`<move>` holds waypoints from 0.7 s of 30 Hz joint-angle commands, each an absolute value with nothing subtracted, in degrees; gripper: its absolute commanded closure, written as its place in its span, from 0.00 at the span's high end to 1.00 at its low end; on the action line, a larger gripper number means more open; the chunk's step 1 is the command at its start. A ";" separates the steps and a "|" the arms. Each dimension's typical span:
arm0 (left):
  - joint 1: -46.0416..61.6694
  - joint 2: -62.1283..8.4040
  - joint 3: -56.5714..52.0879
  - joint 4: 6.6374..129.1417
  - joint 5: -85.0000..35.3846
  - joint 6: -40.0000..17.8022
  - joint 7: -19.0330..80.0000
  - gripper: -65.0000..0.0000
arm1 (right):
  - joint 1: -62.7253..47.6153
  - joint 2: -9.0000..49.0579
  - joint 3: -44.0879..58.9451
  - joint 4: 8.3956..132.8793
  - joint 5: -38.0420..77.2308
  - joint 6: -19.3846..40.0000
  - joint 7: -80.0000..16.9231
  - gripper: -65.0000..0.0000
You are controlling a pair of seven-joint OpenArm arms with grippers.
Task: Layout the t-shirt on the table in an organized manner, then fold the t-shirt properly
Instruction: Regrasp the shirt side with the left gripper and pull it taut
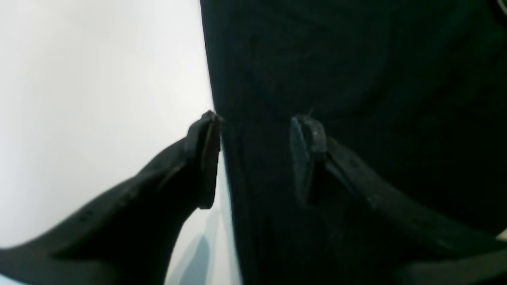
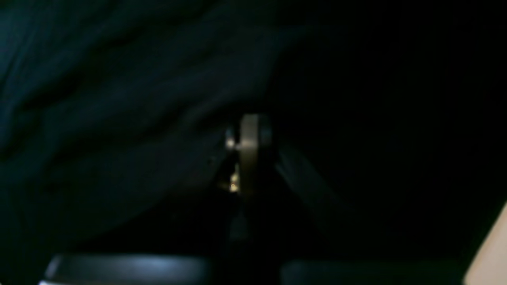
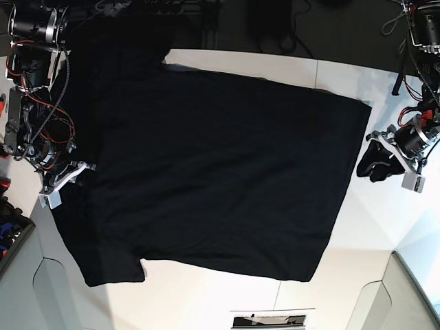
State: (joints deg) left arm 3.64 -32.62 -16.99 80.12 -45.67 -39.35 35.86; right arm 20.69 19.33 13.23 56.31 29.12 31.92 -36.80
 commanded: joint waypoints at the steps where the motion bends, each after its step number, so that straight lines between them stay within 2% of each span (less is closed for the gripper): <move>1: 2.26 -33.28 -17.41 80.82 -45.80 -40.00 33.85 0.49 | 21.32 19.97 13.78 58.19 30.61 32.12 -37.60 0.00; 3: 0.84 -31.99 -16.45 80.79 -42.59 -40.00 33.15 0.44 | 20.16 19.97 14.24 61.08 33.26 32.12 -39.31 0.00; 6: -2.15 -30.85 -12.88 79.50 -37.17 -40.00 29.69 0.27 | 17.63 19.94 15.70 67.24 36.27 32.14 -41.71 0.00; 9: -6.79 -30.15 -7.60 75.85 -32.03 -40.00 25.47 0.16 | 14.72 19.68 17.76 74.13 36.64 32.12 -43.42 0.00; 13: -14.90 -29.85 0.95 66.26 -26.70 -35.14 20.12 0.01 | 11.00 19.68 20.01 80.42 36.62 32.12 -46.44 0.00; 17: -22.55 -28.16 6.76 54.22 -22.35 -33.61 19.35 0.00 | 7.46 19.64 21.43 81.65 36.71 32.12 -46.09 0.00; 21: -26.26 -26.83 7.70 44.27 -21.10 -33.58 18.41 0.00 | 5.39 19.66 22.48 81.65 37.41 32.14 -45.87 0.00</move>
State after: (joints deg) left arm -25.08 -26.02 7.90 43.79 -22.00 -34.26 17.50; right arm 4.43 18.85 21.96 80.58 36.34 31.92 -47.18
